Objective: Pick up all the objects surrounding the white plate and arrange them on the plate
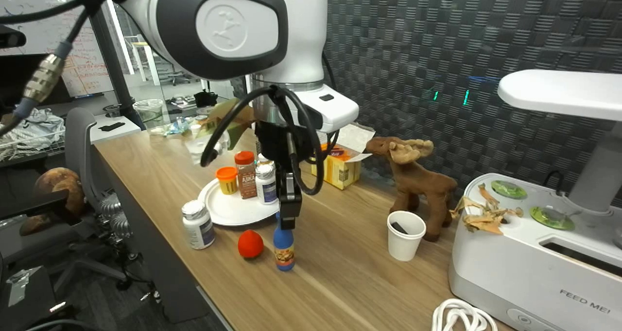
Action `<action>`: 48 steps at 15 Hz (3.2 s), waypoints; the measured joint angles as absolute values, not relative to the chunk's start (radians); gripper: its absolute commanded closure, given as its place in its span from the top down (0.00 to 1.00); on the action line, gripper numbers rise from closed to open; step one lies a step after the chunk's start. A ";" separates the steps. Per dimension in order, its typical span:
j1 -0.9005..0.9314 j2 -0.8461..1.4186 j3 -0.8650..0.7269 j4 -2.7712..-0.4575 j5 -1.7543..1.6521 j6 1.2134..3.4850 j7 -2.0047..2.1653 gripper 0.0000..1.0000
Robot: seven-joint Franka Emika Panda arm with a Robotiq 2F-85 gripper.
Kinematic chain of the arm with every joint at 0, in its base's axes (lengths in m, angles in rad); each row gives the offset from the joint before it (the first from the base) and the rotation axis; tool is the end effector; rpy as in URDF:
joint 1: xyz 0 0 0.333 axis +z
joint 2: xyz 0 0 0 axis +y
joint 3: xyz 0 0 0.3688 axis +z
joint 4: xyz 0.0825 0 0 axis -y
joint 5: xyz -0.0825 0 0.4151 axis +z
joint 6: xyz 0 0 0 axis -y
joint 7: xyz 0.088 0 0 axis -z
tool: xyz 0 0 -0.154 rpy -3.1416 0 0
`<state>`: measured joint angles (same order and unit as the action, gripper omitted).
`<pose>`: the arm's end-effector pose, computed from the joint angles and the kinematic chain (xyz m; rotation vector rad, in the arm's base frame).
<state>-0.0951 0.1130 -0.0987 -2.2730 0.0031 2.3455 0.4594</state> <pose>0.5397 -0.1059 0.2874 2.9607 -1.0058 -0.0601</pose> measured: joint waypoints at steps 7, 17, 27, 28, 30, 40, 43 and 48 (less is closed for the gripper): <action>-0.049 0.081 -0.089 -2.251 -0.075 2.321 0.564 0.05; 0.052 0.046 0.031 -2.218 -0.161 2.294 0.649 0.05; 0.043 0.159 0.022 -2.181 -0.040 2.388 0.434 0.05; 0.044 0.161 0.024 -2.181 -0.037 2.394 0.421 0.05; 0.049 0.162 0.028 -2.181 -0.033 2.400 0.398 0.05; 0.058 0.189 0.034 -2.187 -0.023 2.400 0.315 0.66; 0.058 0.187 0.034 -2.187 -0.023 2.402 0.312 0.89; 0.058 0.142 0.025 -2.210 -0.042 2.439 0.335 1.00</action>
